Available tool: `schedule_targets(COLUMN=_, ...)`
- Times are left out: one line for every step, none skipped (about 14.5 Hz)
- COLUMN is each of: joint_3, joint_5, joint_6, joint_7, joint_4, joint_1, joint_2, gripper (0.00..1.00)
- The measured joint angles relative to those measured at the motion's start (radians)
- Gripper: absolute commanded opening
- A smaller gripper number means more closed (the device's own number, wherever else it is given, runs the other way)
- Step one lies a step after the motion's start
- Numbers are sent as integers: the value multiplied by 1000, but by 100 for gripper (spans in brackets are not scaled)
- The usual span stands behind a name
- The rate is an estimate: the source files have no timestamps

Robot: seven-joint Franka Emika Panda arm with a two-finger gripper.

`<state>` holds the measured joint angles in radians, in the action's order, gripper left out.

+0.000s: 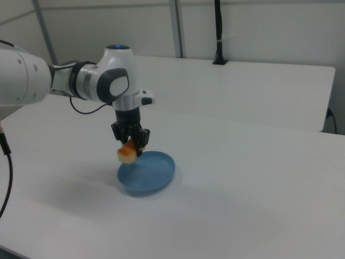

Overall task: Put the bread onto the plate
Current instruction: 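Carry the bread roll over the blue plate and lower it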

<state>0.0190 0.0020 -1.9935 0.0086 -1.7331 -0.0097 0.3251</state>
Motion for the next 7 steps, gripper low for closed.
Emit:
schedule_targets(joint_3=0, joint_5=-2, joint_6=-27, joint_7=33, joint_4=0, joint_1=16, joint_2=27, gripper=49)
schedule_targets(joint_3=0, joint_5=-13, joint_6=-54, joint_7=59, joint_4=0, joint_1=26, joint_2=62, gripper=49)
schedule_targets(joint_3=-2, joint_5=-25, joint_6=-68, joint_7=60, joint_4=1, joint_1=25, joint_2=80, gripper=49)
schedule_targets(joint_3=-5, joint_5=-32, joint_6=-83, joint_7=60, joint_4=1, joint_1=22, joint_2=88, gripper=49)
schedule_targets(joint_3=-6, joint_5=-43, joint_6=-93, joint_7=60, joint_4=1, joint_1=18, joint_2=92, gripper=49)
schedule_targets(joint_3=-7, joint_5=-62, joint_6=-100, joint_7=60, joint_4=1, joint_1=11, joint_2=95, gripper=49)
schedule_targets(joint_3=-8, joint_5=-76, joint_6=-100, joint_7=60, joint_4=1, joint_1=7, joint_2=98, gripper=53)
